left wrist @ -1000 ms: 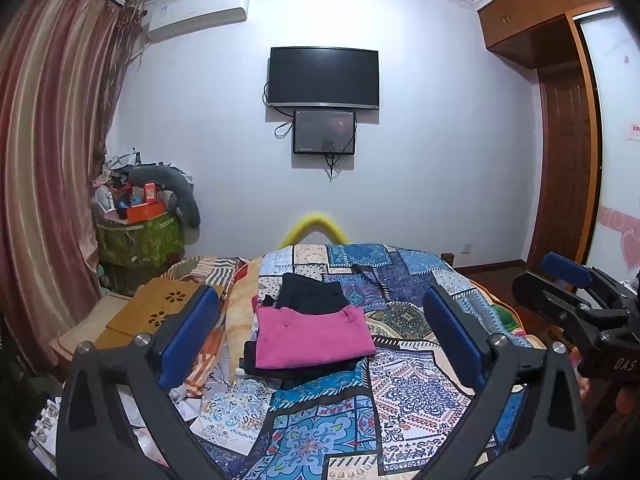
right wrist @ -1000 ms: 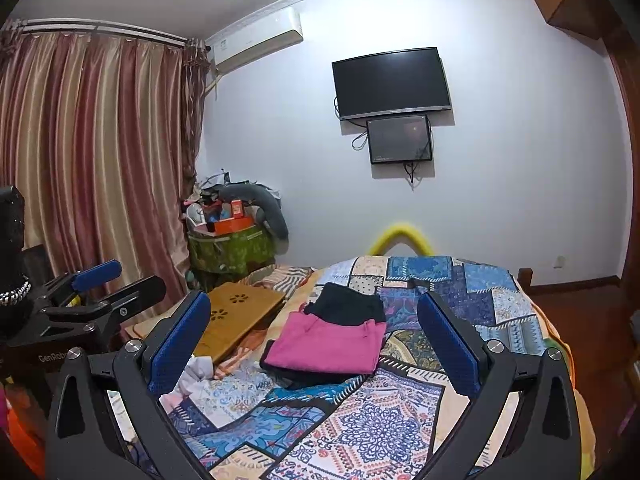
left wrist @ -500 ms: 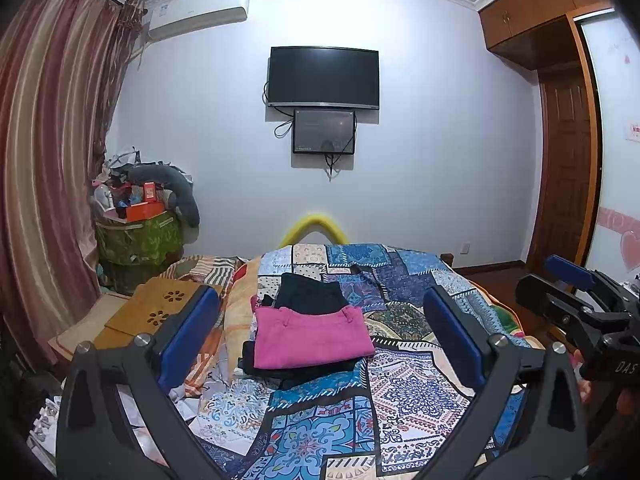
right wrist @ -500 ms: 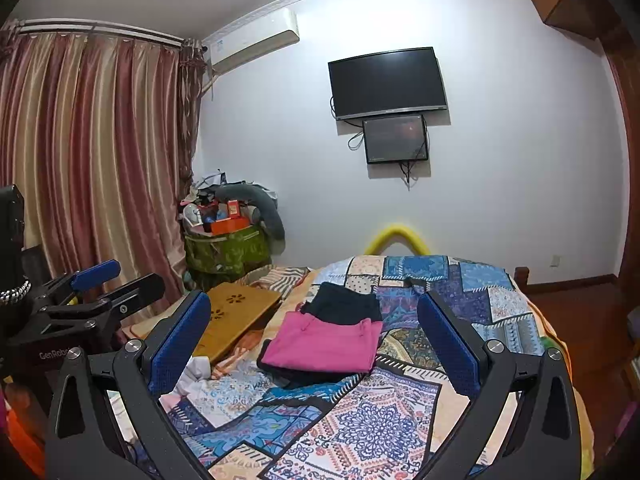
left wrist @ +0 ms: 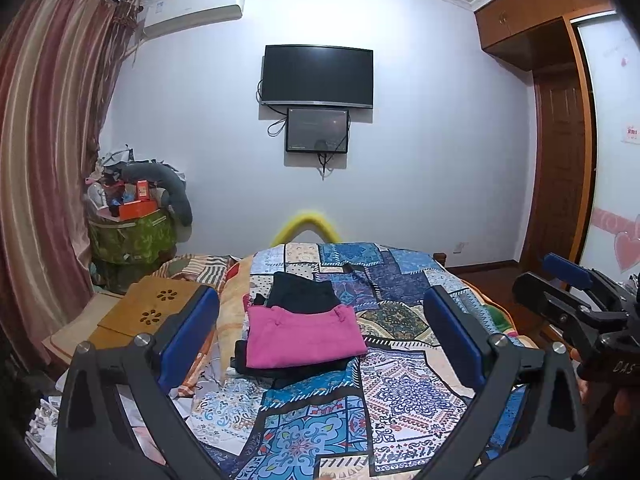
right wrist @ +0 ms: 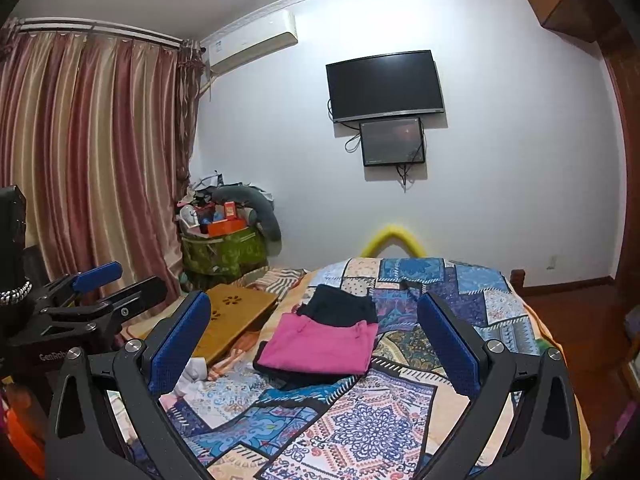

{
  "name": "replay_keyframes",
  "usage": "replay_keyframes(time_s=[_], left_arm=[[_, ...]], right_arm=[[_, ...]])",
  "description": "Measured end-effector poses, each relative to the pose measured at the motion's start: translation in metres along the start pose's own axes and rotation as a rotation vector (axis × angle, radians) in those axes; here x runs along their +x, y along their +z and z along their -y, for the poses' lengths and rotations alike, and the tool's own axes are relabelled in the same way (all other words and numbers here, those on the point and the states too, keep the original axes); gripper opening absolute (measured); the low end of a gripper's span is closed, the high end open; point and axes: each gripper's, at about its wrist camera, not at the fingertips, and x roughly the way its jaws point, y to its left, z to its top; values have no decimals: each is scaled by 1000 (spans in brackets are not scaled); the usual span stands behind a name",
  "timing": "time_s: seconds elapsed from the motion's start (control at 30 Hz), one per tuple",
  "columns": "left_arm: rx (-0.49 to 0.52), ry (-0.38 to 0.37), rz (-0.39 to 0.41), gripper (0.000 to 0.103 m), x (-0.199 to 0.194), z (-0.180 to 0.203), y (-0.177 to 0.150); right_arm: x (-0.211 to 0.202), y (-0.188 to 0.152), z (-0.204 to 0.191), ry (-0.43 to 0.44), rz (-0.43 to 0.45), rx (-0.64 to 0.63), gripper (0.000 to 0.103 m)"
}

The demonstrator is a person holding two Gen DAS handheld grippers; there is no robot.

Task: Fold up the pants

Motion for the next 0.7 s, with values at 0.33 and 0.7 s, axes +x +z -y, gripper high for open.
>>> replay_keyframes(time_s=[0.33, 0.7], left_arm=[[-10, -23, -13, 103, 3, -2, 0], [-12, -30, -33, 103, 11, -1, -3]], right_arm=[[-1, 0, 1, -2, -2, 0, 103], [6, -1, 5, -4, -19, 8, 103]])
